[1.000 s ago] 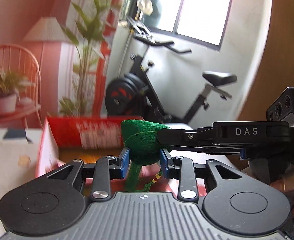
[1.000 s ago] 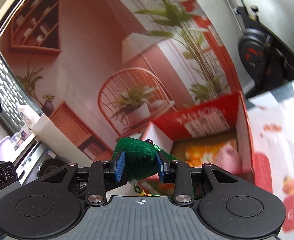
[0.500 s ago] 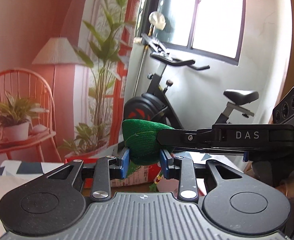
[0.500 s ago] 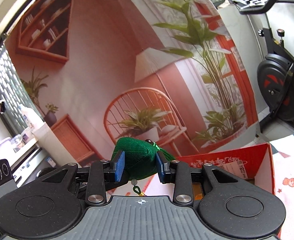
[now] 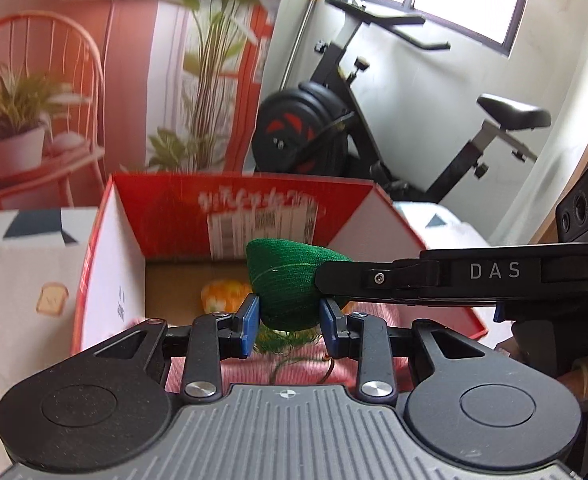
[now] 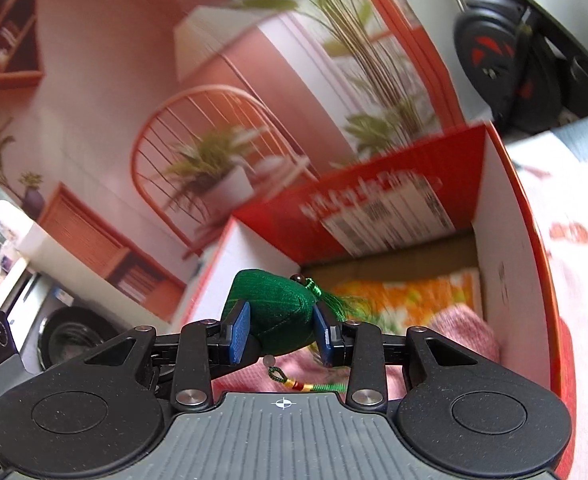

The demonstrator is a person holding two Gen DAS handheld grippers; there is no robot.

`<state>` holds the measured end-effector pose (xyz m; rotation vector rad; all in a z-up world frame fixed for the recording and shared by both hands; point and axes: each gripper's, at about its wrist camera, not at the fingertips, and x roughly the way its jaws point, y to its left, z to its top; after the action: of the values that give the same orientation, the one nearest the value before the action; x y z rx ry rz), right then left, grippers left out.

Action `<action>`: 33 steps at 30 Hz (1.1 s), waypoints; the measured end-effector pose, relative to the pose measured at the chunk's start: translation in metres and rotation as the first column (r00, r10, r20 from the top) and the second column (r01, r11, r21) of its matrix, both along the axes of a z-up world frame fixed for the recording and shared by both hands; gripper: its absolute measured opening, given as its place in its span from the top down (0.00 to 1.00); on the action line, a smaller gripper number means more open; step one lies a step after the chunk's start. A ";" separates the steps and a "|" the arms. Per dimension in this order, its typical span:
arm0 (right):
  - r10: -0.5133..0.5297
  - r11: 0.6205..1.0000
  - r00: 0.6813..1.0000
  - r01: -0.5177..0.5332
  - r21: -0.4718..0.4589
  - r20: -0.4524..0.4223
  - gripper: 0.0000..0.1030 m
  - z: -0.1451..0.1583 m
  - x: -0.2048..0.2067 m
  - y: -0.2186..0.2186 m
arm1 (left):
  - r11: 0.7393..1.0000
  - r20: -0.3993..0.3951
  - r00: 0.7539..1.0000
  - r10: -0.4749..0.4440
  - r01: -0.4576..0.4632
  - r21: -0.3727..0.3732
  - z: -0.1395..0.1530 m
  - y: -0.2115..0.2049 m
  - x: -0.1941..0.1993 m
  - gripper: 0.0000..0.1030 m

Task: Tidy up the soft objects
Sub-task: 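Lower the green pouch into the box and open the right tool, then reach the right tool to the white foil bag and grasp it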

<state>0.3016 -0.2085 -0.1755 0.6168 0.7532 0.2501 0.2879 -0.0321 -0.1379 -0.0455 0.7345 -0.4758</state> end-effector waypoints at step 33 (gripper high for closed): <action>0.095 0.944 0.990 -0.055 -0.324 0.106 0.65 -0.006 -0.142 0.060 | 0.976 -0.093 0.977 0.193 -0.201 -0.080 -0.017 0.063 -0.136 0.66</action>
<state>0.1597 -0.1481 -0.1820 0.2613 0.6828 0.2265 0.1522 0.0312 -0.1545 -0.2209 0.7828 -0.3175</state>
